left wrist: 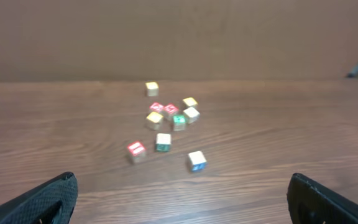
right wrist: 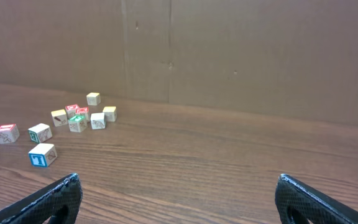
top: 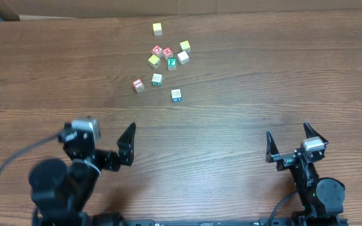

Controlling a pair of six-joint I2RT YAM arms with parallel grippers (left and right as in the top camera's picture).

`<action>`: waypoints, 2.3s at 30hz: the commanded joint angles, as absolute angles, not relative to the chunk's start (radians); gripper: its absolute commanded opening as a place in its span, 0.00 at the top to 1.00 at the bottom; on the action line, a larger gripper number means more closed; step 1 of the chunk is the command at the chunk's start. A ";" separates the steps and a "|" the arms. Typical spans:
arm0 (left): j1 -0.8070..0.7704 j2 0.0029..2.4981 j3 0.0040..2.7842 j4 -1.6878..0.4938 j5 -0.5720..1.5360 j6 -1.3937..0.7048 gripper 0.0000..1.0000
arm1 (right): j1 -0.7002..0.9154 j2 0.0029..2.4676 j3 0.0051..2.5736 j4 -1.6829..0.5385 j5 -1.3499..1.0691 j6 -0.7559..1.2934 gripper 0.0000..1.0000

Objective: Flip 5 blocks
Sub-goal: 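Reach the left gripper forward over the red-lettered block near the cluster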

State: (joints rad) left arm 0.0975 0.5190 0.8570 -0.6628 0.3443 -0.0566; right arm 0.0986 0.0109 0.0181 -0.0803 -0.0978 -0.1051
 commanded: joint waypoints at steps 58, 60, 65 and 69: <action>-0.039 2.153 1.972 -1.221 0.042 -0.332 0.11 | 0.094 0.004 0.008 -0.076 -0.099 -0.105 0.00; -0.038 2.174 1.972 -1.209 0.041 -0.356 0.18 | 0.094 0.004 0.008 -0.076 -0.099 -0.105 0.00; -0.040 2.227 1.972 -1.188 0.041 -0.356 0.26 | 0.094 0.004 0.008 -0.076 -0.099 -0.105 0.00; -0.040 2.274 1.972 -1.172 0.041 -0.355 0.35 | 0.094 0.004 0.008 -0.076 -0.099 -0.105 0.00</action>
